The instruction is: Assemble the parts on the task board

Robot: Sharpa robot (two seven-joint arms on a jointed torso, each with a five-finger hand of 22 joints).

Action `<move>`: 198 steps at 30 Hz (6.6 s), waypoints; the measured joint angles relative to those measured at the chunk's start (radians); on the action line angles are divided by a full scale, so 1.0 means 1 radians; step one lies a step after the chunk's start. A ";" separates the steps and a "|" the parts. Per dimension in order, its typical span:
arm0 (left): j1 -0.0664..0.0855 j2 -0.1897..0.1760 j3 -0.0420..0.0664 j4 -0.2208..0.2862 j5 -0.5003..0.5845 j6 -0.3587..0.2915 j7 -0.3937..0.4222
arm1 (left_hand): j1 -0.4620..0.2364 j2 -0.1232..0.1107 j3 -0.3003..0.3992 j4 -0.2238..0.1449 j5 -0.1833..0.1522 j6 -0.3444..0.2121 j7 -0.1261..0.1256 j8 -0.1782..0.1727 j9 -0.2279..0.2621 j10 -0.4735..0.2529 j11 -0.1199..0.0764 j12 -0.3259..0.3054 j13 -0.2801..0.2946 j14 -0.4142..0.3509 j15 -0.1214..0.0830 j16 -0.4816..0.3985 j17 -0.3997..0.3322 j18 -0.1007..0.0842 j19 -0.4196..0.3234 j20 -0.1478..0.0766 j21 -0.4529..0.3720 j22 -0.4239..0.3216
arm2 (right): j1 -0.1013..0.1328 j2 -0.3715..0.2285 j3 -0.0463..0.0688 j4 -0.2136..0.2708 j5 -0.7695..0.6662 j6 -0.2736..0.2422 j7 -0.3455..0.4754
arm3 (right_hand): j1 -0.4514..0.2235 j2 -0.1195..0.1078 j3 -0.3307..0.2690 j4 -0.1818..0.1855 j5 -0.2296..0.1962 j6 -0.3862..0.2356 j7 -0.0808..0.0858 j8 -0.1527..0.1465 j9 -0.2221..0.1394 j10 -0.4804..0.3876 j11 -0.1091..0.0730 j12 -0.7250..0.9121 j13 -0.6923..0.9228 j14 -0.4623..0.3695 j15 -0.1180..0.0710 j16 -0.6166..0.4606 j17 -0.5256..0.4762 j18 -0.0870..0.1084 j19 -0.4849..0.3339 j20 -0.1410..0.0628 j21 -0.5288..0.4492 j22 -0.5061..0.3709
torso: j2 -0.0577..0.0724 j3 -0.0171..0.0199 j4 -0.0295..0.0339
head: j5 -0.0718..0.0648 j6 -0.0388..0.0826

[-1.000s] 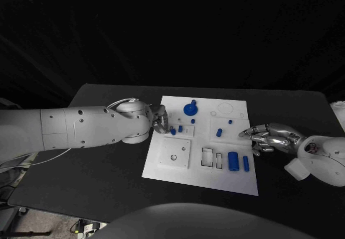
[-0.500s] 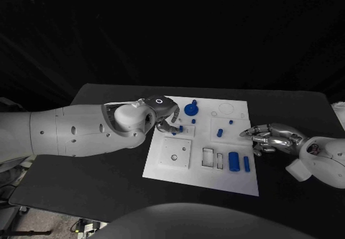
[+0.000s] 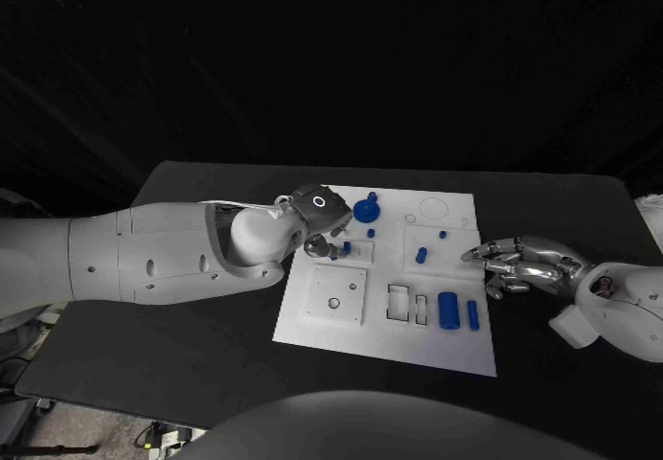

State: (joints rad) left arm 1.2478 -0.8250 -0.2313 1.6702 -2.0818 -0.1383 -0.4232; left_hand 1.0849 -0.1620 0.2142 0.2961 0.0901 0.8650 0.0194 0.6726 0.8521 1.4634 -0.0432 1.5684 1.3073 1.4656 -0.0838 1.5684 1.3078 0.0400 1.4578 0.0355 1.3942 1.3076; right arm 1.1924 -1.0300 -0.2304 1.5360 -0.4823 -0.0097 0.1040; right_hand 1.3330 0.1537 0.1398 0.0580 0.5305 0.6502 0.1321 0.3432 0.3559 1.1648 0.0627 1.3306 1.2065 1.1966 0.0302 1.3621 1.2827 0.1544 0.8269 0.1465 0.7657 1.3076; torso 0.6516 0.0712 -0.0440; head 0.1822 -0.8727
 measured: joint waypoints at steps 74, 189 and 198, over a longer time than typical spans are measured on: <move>-0.039 0.028 0.000 -0.056 -0.075 0.089 0.003 | -0.044 -0.045 0.131 -0.001 -0.038 -0.068 0.003 -0.091 -0.011 0.000 0.000 -0.004 0.000 0.000 0.000 0.000 -0.001 0.000 0.000 0.000 -0.029 0.000 | -0.004 0.005 0.000 -0.009 0.000 0.003 -0.001 | -0.004 -0.004 0.011 -0.003 0.000 0.000 0.000 0.000 0.000 0.000 0.000 0.000 -0.001 0.000 0.000 0.000 -0.001 0.000 0.000 0.000 -0.001 0.000 | 0.000 0.0000 0.0005 | 0.006 0.000; -0.055 -0.018 0.003 -0.050 -0.084 0.037 0.144 | 0.014 -0.051 0.310 -0.005 -0.002 -0.059 -0.001 -0.273 -0.091 0.000 0.000 -0.032 0.000 0.000 0.000 0.000 -0.001 0.000 -0.032 0.046 -0.063 0.000 | -0.014 0.008 0.000 -0.016 0.000 0.008 -0.017 | -0.008 -0.008 0.040 -0.007 0.000 0.000 0.000 0.000 0.001 0.000 0.000 0.000 -0.006 0.000 0.000 0.000 -0.004 0.000 -0.007 0.000 -0.001 0.000 | -0.001 0.0000 0.0013 | 0.012 0.000; -0.057 -0.001 0.001 -0.056 -0.089 0.012 0.119 | -0.008 -0.029 0.214 -0.002 -0.013 -0.048 0.010 -0.248 -0.080 0.004 0.004 -0.027 0.000 0.000 0.007 0.000 0.000 0.000 -0.027 0.041 -0.058 0.000 | -0.016 0.011 0.000 -0.018 0.000 0.008 -0.017 | -0.013 -0.013 0.040 -0.007 0.000 0.000 0.000 0.000 0.002 0.000 0.000 0.000 -0.008 0.000 0.000 0.000 -0.005 0.000 -0.007 0.000 -0.001 0.000 | 0.000 -0.0002 0.0003 | 0.015 0.000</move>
State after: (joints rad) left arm 1.1910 -0.8262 -0.2301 1.6140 -2.1713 -0.1262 -0.3047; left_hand 1.0769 -0.1907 0.4286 0.2937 0.0772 0.8173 0.0294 0.4242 0.7718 1.4670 -0.0396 1.5415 1.3073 1.4655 -0.0766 1.5684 1.3081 0.0398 1.4311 0.0764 1.3361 1.3073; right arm 1.1768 -1.0189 -0.2304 1.5182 -0.4821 -0.0019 0.0870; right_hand 1.3199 0.1404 0.1797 0.0512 0.5305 0.6502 0.1321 0.3432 0.3580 1.1650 0.0628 1.3304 1.1989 1.1967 0.0302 1.3620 1.2777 0.1544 0.8195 0.1466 0.7647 1.3076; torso 0.6512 0.0710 -0.0437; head 0.1971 -0.8727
